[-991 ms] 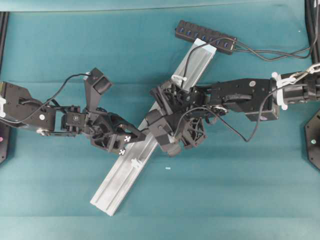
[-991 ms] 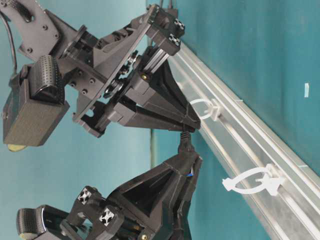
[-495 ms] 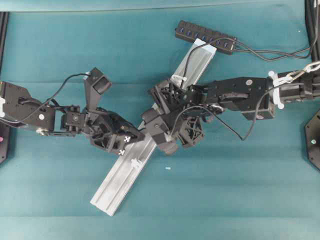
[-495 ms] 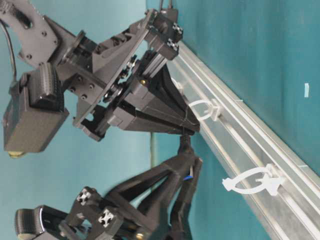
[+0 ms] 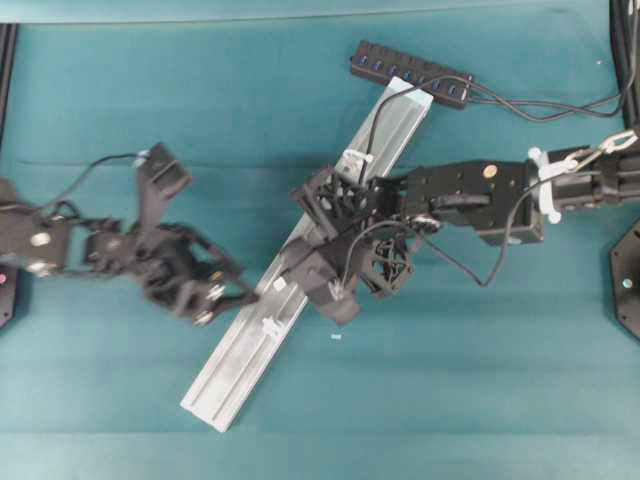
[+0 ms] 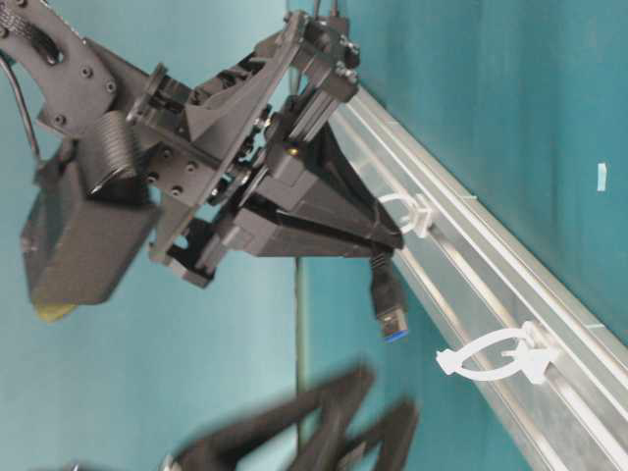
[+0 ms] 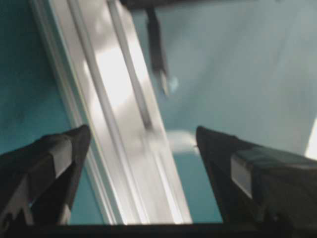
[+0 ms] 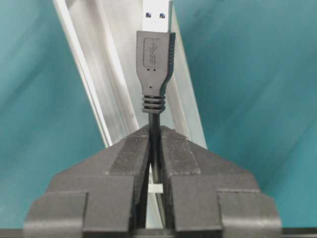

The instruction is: Pass the USB cable through three rings with both arms.

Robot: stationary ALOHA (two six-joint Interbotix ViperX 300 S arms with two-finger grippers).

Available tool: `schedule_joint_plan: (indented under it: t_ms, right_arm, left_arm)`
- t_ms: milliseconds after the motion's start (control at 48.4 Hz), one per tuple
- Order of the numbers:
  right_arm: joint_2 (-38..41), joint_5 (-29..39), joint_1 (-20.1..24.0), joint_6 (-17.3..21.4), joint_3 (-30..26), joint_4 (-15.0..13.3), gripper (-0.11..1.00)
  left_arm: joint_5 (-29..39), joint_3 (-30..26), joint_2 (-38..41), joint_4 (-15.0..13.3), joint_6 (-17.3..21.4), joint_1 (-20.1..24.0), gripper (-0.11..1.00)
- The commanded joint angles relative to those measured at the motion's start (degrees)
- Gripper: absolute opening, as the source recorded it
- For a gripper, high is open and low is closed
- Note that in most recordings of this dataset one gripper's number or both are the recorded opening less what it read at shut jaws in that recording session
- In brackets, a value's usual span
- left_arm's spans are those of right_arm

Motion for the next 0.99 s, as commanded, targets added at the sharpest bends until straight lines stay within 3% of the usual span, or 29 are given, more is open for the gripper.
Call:
schedule_joint_plan:
  t_ms: [0, 165, 495, 826, 970]
  right_arm:
    - [0.5, 0.4, 0.6, -1.1, -1.0, -0.6, 0.08]
    - [1.3, 1.1, 1.1, -3.3, -1.8, -0.7, 0.08]
    - [2.4, 2.6, 2.5, -6.3, -2.2, -0.7, 0.08]
    - [3.9, 2.7, 4.0, -6.7, -4.3, -0.7, 0.08]
    - [4.9, 2.6, 4.7, -6.8, -5.3, -0.7, 0.08]
  left_arm:
    - [5.4, 0.7, -12.1, 0.2, 0.0, -1.9, 0.94]
    - [13.9, 2.8, -20.3, 0.2, -0.3, -3.3, 0.94]
    - [19.8, 5.1, -29.3, 0.2, 0.4, -3.3, 0.94]
    - [20.3, 5.1, -31.6, 0.2, 10.0, -3.3, 0.93]
    - [20.6, 5.3, -32.2, 0.2, 11.5, -3.3, 0.93]
